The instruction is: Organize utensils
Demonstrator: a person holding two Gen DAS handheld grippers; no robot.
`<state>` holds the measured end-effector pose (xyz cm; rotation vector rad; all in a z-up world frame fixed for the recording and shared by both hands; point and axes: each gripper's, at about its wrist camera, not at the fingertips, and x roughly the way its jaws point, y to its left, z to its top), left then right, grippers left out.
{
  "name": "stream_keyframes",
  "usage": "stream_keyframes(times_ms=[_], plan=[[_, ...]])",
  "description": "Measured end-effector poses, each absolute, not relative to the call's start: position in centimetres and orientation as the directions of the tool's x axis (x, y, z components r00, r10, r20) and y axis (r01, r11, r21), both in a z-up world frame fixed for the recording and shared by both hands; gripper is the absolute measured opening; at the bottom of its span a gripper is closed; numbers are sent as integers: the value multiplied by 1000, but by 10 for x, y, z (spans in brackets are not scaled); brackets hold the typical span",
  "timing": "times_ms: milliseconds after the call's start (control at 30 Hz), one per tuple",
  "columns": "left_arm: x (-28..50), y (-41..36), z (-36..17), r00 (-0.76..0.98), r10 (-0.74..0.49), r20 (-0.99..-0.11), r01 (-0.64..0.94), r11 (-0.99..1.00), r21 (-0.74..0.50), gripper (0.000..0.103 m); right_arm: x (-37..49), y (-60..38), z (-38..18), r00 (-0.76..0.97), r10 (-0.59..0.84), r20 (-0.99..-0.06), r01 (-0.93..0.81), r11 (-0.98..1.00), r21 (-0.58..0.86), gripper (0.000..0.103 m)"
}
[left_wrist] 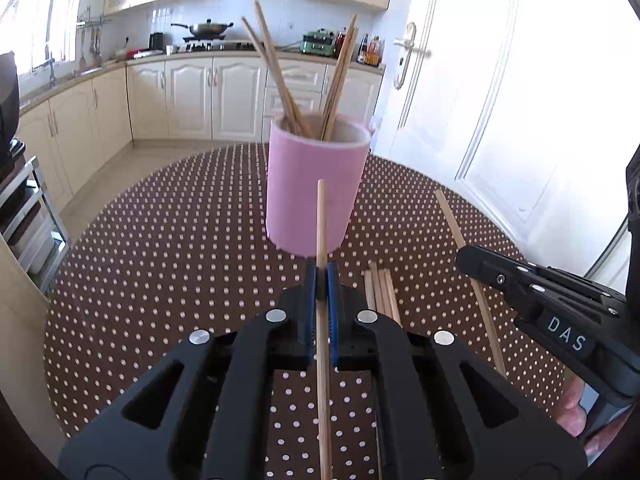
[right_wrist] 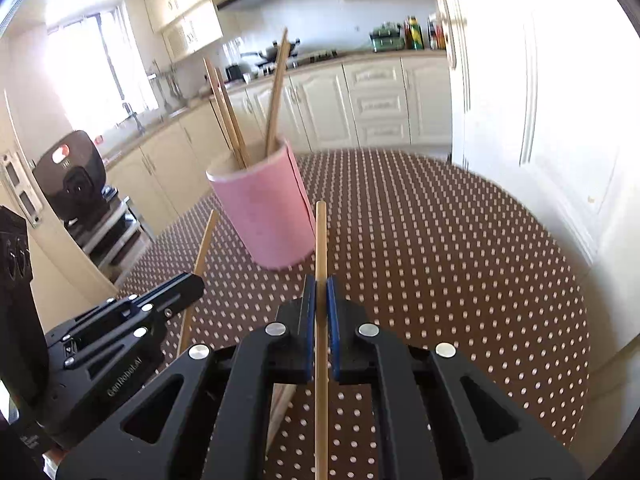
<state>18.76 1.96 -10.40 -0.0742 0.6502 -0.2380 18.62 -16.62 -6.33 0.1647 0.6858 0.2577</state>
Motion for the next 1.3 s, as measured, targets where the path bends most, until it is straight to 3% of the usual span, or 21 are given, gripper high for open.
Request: stream_keyframes(times_ms=[700, 1133, 1167, 1233, 1267, 1300], plan=[[184, 9, -50, 871, -211, -444, 197, 977, -77, 6, 185, -166, -18, 871, 264, -414, -166, 952, 258, 5], [196, 45, -93, 769, -228, -598, 151, 973, -176, 9, 185, -164, -34, 834, 287, -471, -176, 948, 267, 5], [197, 49, -98, 761, -222, -610, 140, 974, -179, 16, 184, -163, -35, 831, 287, -476, -176, 948, 266, 5], [197, 55, -109, 748, -216, -628, 126, 975, -185, 51, 185, -162, -40, 822, 290, -491, -173, 947, 269, 5], [195, 59, -115, 747, -227, -625, 132, 972, -196, 64, 185, -161, -43, 816, 292, -499, -173, 947, 271, 5], [194, 61, -118, 746, -225, -627, 126, 972, -200, 64, 185, -161, -45, 812, 293, -505, -171, 947, 273, 5]])
